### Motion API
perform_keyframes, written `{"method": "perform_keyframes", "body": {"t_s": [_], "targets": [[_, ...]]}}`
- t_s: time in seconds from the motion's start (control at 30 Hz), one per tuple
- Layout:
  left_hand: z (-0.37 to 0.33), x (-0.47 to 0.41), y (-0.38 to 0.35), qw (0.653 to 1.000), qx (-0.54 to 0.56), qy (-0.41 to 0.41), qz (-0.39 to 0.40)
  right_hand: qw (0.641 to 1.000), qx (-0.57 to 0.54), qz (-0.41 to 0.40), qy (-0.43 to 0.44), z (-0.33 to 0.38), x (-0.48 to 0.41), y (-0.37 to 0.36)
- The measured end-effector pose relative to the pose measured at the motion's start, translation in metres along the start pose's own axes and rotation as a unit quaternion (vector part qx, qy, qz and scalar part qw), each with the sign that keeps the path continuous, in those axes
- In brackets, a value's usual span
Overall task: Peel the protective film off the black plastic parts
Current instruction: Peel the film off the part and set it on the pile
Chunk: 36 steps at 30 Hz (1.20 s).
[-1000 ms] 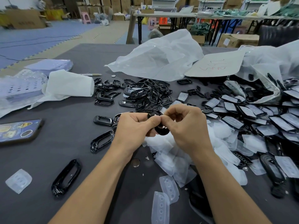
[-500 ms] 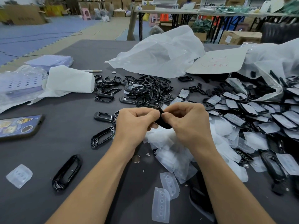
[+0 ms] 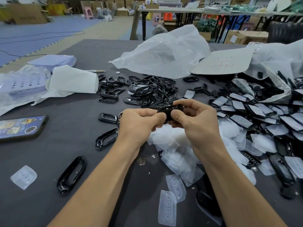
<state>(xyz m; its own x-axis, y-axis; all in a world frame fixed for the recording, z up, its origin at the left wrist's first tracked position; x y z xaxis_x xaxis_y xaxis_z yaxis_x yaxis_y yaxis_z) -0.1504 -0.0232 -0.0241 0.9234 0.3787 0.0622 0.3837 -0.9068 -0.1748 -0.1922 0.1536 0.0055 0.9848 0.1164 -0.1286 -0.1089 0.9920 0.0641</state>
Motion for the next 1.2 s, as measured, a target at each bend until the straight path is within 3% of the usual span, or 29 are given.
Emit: {"method": "perform_keyframes", "body": {"t_s": [0.27,0.43,0.67,0.87,1.2], "targets": [[0.0,0.0,-0.002,1.0,0.006,0.008,0.013,0.999,0.004,0.036,0.035,0.008,0.001,-0.008],[0.008,0.0,-0.008,0.994,0.089,0.059,0.013,0.998,-0.036,0.058,0.015,0.004,0.002,-0.012],[0.003,-0.004,-0.005,0.998,0.035,0.044,0.035,0.999,0.0,0.001,0.04,0.004,0.003,-0.006],[-0.007,-0.005,-0.005,0.991,-0.123,-0.026,0.04,0.999,0.012,0.0,0.042,0.005,0.001,-0.004],[-0.01,-0.003,-0.007,0.999,0.01,-0.027,0.037,0.999,0.02,-0.02,0.02,0.004,0.001,-0.005]]}}
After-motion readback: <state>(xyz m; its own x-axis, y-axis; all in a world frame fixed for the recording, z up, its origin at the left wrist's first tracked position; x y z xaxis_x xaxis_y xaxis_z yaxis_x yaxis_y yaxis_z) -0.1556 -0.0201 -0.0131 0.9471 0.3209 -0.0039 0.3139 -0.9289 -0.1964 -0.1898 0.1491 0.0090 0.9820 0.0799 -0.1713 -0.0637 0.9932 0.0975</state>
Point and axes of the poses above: each hand's wrist, its own x-axis away from the middle knuckle, its own y-axis out of the back of the hand, z = x × y, the point moved 10 cm from there along -x, towards the middle knuckle, and after that the axes turned 11 degrees about x, right-handed, at the moved point
